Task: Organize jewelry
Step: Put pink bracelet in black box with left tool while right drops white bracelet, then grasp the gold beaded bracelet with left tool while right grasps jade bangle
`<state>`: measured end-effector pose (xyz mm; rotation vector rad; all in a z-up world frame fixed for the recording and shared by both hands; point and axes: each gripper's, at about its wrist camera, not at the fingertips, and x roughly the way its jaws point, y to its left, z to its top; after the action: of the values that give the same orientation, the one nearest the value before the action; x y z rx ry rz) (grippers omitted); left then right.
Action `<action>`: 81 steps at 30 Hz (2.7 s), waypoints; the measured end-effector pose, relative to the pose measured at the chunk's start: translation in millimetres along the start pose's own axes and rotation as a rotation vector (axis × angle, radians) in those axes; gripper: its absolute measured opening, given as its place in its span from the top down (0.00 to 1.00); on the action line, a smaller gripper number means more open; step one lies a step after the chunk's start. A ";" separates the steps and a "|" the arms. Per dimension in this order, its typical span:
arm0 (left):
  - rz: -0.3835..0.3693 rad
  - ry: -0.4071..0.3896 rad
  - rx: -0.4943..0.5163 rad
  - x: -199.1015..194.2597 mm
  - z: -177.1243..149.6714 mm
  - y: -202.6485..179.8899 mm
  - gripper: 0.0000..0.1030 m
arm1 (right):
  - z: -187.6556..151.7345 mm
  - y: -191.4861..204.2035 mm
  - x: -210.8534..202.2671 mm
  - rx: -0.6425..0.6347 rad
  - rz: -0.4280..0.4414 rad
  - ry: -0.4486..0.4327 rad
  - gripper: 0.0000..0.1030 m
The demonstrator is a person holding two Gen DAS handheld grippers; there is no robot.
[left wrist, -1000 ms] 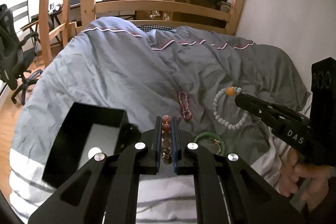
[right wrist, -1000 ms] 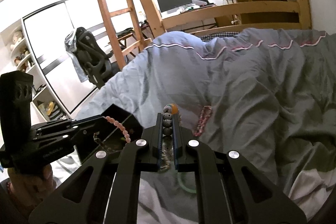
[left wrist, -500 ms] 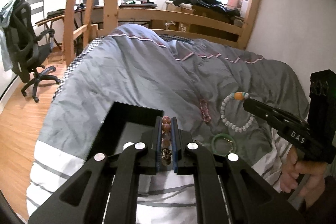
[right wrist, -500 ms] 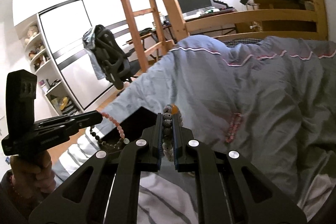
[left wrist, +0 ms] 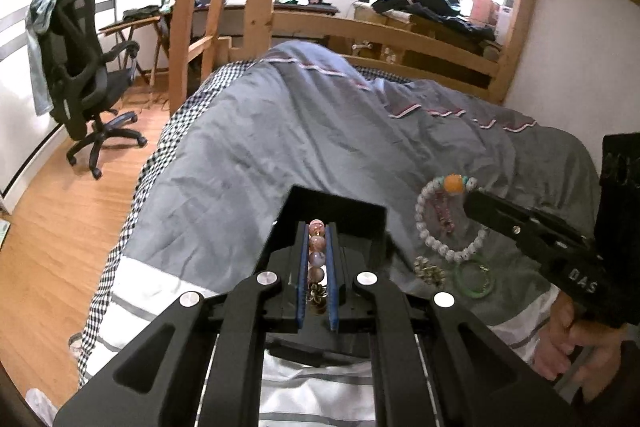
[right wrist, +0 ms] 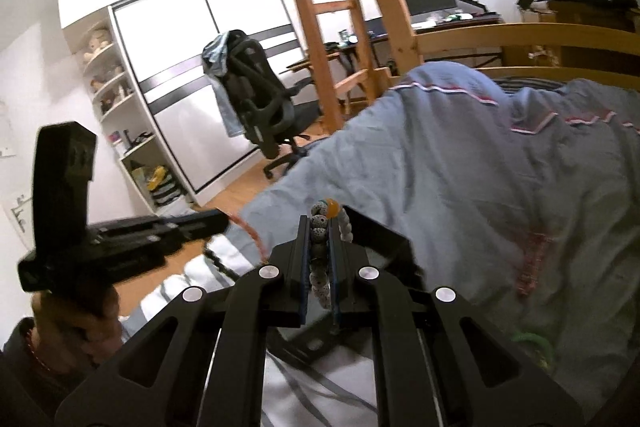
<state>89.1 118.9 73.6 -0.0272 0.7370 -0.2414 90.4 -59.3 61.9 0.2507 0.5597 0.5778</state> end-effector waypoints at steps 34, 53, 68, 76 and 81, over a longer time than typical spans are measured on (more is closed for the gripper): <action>0.073 -0.113 -0.010 4.0 -8.6 -4.7 0.06 | -7.1 -23.3 -11.7 0.052 -0.259 0.040 0.06; -0.086 -0.031 0.138 56.1 -43.4 -125.6 0.06 | -39.9 -78.3 -117.2 0.049 -0.490 0.046 0.05; -0.086 0.079 0.253 143.5 -57.1 -144.9 0.12 | -93.1 -140.3 -34.3 0.170 -0.429 0.306 0.60; -0.062 0.072 0.281 148.6 -55.5 -149.0 0.21 | -109.0 -156.5 -6.1 0.179 -0.489 0.395 0.69; -0.105 0.053 0.301 137.6 -58.6 -157.7 0.21 | -109.7 -156.1 -7.0 0.181 -0.509 0.403 0.84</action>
<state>115.4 -62.2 -43.8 0.2273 0.7471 -0.4521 93.2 -182.6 -83.8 0.1520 1.0299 0.0769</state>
